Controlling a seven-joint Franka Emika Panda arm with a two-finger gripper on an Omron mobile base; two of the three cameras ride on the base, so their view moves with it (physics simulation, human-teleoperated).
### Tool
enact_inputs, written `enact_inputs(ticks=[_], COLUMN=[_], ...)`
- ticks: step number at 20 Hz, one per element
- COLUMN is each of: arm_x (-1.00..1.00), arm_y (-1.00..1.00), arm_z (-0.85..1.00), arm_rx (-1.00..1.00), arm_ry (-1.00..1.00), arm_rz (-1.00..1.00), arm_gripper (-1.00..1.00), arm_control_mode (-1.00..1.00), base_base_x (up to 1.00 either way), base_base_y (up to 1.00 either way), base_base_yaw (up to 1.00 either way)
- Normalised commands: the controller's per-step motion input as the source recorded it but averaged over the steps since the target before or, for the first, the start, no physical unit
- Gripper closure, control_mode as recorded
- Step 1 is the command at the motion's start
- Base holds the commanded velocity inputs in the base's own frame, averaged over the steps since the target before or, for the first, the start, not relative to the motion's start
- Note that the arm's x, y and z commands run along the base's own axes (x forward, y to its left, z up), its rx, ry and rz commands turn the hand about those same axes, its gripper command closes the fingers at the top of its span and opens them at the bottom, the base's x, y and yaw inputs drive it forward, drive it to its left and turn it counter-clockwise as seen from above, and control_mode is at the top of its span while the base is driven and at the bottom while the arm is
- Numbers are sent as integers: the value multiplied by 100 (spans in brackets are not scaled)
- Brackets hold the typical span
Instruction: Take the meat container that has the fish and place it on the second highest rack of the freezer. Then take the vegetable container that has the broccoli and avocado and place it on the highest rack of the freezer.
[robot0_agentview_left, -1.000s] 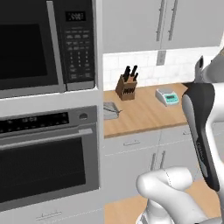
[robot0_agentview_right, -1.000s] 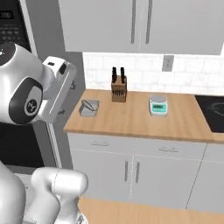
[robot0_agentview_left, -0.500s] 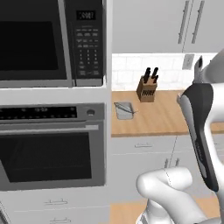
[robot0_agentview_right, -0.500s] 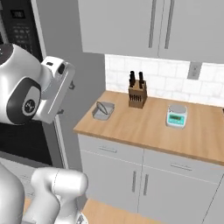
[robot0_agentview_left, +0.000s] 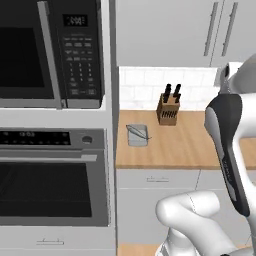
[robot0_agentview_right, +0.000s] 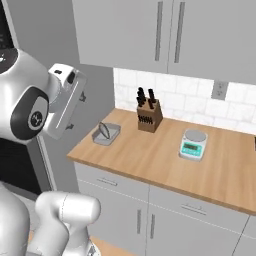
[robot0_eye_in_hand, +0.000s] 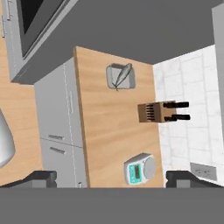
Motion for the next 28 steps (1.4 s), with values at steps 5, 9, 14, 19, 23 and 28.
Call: enact_inputs(ticks=[5, 9, 14, 19, 23, 28], arm_x=[0, 8, 27, 83, 63, 18], arm_y=[0, -5, -4, 38, 48, 45], arm_z=[0, -10, -72, -100, -63, -32], arm_rx=[0, 5, 22, 10, -3, -1], arm_ry=[0, 2, 6, 11, 9, 19], arm_rz=[0, 3, 24, 44, 25, 11], arm_gripper=[-100, -100, -100, -100, -100, -100], arm_control_mode=[100, -100, -100, -100, -100, -100], base_base_x=[48, 37, 0, 0, 0, 0], base_base_y=[-25, -11, 0, 0, 0, 0], base_base_yaw=[5, 9, 0, 0, 0, 0])
